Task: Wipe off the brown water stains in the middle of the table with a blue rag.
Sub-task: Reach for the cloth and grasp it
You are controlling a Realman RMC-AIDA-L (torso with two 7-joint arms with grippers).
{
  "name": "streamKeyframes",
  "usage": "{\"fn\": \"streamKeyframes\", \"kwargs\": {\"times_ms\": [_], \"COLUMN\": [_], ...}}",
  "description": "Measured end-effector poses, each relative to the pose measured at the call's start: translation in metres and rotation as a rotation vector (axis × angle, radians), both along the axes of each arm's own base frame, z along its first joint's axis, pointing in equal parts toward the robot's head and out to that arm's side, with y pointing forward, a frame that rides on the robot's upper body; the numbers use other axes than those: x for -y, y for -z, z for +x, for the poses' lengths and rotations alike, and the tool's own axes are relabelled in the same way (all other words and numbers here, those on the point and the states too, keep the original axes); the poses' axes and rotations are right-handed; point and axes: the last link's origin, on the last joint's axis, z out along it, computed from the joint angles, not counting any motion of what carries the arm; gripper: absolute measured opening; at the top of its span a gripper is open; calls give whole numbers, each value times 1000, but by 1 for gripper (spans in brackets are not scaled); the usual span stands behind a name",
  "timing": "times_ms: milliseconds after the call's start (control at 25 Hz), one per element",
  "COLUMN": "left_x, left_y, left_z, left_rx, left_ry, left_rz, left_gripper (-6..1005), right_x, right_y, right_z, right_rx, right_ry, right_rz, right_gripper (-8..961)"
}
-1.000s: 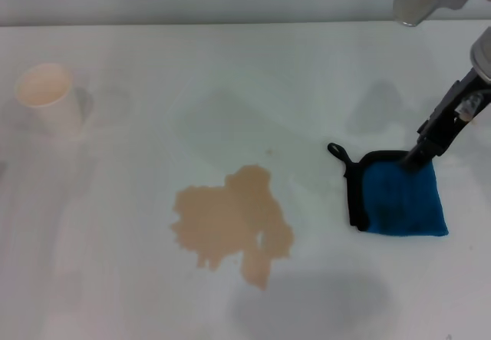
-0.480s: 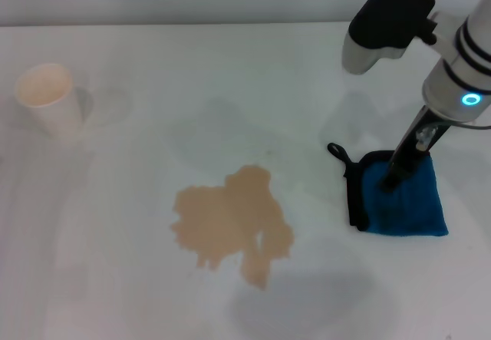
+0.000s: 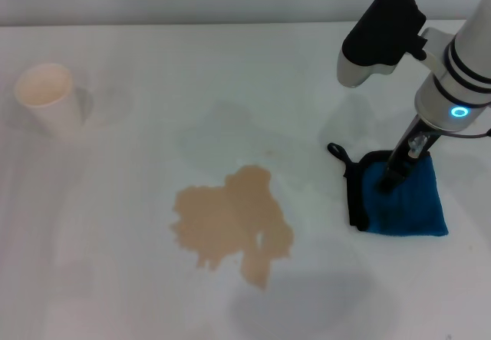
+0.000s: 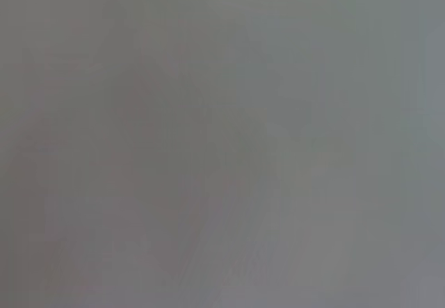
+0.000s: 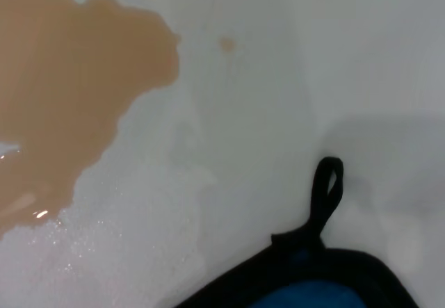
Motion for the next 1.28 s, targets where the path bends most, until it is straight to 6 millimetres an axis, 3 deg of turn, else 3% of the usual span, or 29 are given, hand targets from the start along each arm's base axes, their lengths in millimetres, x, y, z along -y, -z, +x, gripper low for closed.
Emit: {"fn": "streamKeyframes", "kwargs": {"times_ms": [720, 1280], "left_x": [-6, -8], "left_y": [-10, -10], "left_z": [-2, -1], "left_rx": [3, 2], "left_ry": [-17, -11], "left_rz": [51, 50], "left_gripper": [860, 860], "right_x": [7, 11], "right_y": [6, 10], "right_z": [25, 27], "right_rx": [9, 7], "right_ry": [72, 81], "right_rz": [7, -11], "right_gripper": [685, 655]}}
